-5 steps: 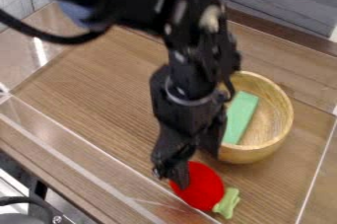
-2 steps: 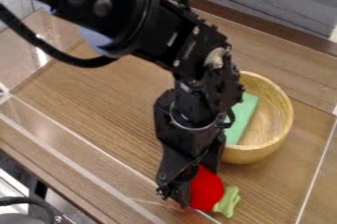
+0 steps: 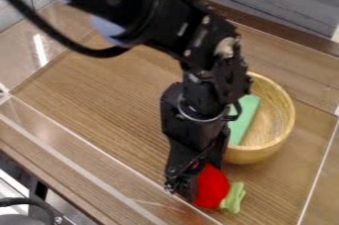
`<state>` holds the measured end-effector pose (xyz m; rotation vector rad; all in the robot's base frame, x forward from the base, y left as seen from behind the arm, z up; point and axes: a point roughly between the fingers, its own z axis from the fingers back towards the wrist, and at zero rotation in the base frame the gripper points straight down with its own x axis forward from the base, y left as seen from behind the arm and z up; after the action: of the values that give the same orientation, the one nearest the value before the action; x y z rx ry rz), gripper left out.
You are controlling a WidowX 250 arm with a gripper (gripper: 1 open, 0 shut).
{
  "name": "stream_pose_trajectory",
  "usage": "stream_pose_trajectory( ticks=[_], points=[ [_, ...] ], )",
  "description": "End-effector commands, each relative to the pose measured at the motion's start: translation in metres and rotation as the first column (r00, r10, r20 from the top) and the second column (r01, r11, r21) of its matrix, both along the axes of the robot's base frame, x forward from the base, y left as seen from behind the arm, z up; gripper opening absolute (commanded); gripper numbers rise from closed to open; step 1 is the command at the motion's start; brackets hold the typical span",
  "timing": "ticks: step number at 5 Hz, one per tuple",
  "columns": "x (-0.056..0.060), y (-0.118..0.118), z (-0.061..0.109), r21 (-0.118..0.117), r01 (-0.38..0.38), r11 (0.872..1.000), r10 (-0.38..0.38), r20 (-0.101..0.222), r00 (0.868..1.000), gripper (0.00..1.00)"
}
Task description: Move the red object to the right side of the table
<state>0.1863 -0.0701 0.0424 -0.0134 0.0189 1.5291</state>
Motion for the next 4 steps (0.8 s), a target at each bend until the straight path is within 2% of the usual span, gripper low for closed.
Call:
stream_pose_trajectory(
  ticks=[1,3,4],
  points=[
    [0.014,-0.014,0.005,-0.012,0.021,1.000,-0.021,0.020,1.000,1.00],
    [0.018,-0.013,-0.019,-0.003,-0.075,0.997,0.075,0.017,0.997,1.00],
    [0.010,-0.005,-0.023,0.013,-0.080,0.997,0.080,0.020,0.997,0.00]
  ],
)
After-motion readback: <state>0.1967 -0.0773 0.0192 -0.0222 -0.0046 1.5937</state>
